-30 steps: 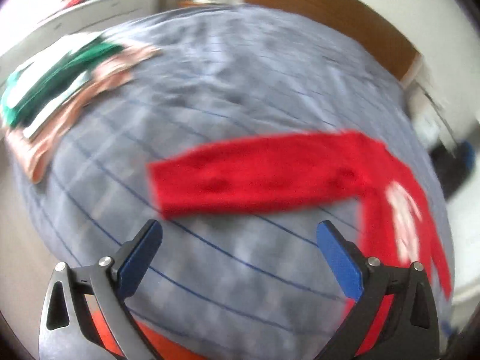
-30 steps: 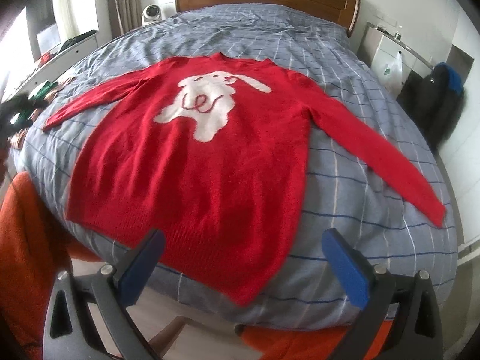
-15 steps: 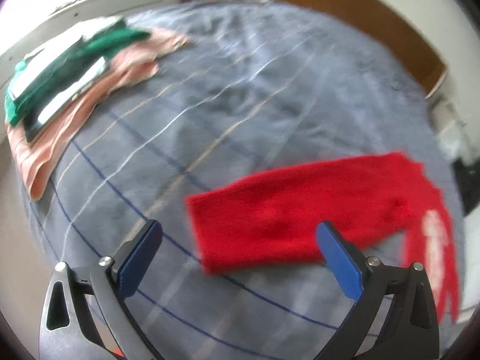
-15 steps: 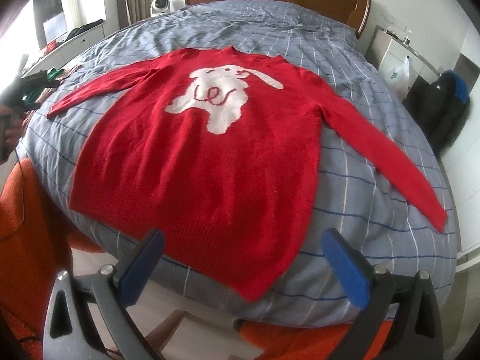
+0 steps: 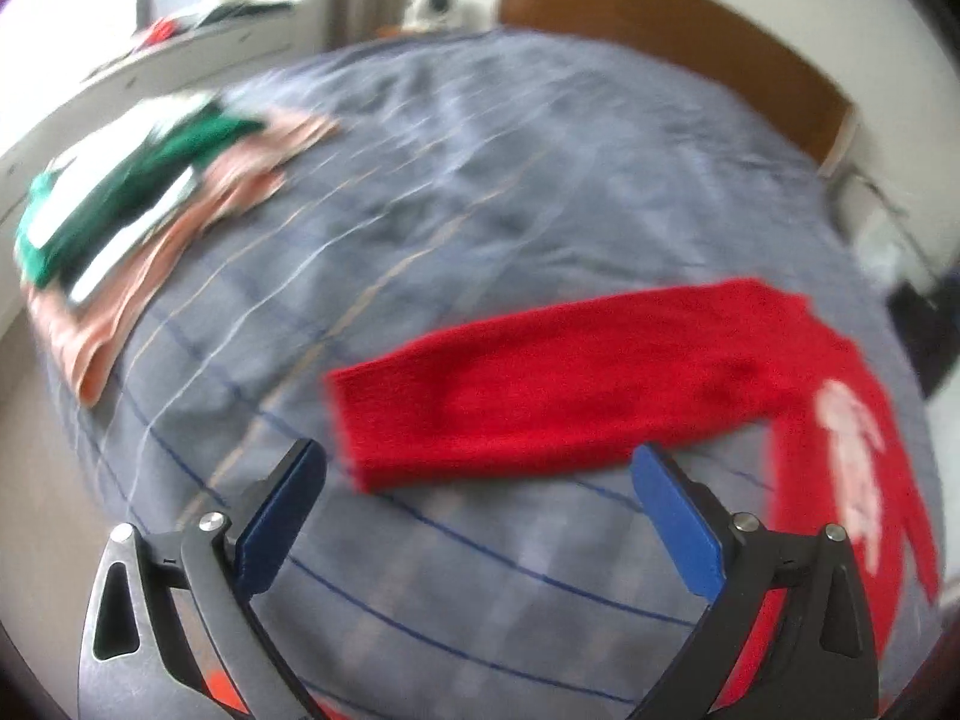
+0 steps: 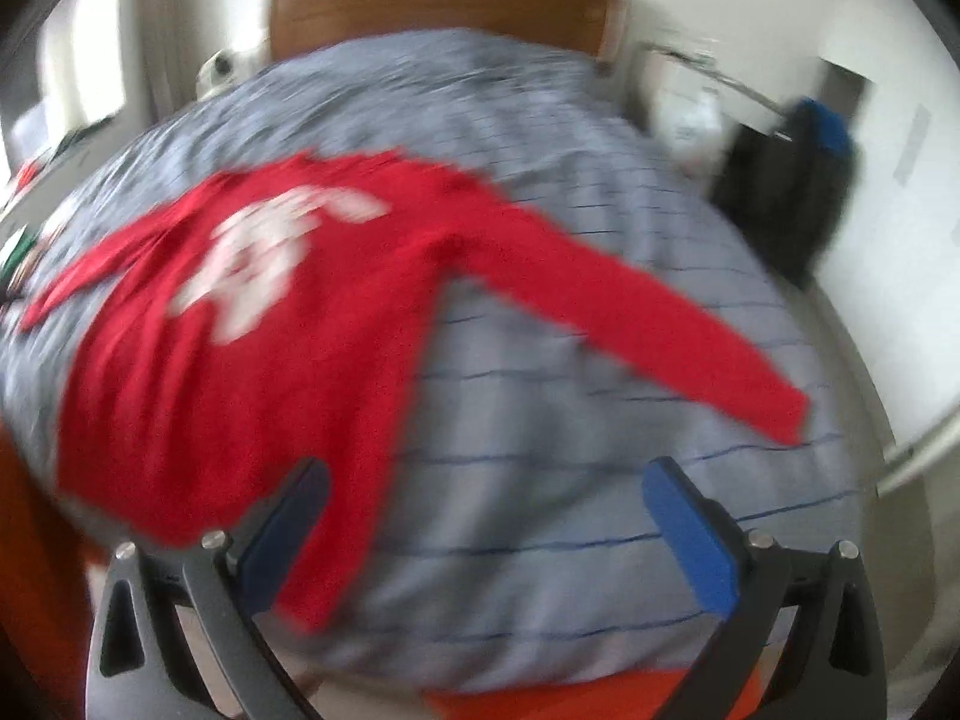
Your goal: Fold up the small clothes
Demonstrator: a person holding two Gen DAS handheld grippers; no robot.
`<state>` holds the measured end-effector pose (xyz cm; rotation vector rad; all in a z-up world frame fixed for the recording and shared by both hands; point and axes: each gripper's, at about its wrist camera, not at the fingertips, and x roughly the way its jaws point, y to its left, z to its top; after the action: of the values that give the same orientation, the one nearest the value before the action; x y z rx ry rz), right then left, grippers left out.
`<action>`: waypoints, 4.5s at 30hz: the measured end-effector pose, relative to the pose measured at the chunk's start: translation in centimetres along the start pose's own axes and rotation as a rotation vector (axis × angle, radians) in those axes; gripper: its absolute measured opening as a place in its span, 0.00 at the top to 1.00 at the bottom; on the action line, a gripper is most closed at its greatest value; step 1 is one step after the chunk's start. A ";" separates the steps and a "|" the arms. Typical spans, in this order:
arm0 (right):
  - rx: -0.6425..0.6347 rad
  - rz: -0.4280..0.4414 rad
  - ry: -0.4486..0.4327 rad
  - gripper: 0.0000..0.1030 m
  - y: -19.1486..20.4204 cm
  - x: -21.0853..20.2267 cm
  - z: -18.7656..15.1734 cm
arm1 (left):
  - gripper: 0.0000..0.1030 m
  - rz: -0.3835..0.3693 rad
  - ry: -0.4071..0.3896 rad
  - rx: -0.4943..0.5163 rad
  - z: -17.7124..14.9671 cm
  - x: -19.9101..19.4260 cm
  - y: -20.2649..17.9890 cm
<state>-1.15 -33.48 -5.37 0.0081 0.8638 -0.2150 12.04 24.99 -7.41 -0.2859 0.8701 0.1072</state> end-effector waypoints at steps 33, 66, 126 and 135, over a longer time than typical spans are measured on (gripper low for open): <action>0.119 0.195 0.098 0.00 9.1 1.4 -0.2 | 0.00 -0.092 -0.044 0.554 -4.4 12.0 -13.5; 0.012 0.116 0.170 0.00 18.4 3.6 3.0 | 0.00 -0.093 -0.049 0.548 -4.1 12.2 -13.5; -0.049 0.086 0.198 0.00 20.8 4.5 1.8 | 0.00 -0.091 -0.050 0.546 -4.1 12.2 -13.5; -0.045 0.086 0.182 0.00 20.6 4.3 1.9 | 0.00 -0.091 -0.050 0.545 -4.1 12.2 -13.5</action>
<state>6.92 -14.25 -9.01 0.0227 1.0475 -0.1152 19.66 10.55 -16.51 0.1873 0.8022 -0.2062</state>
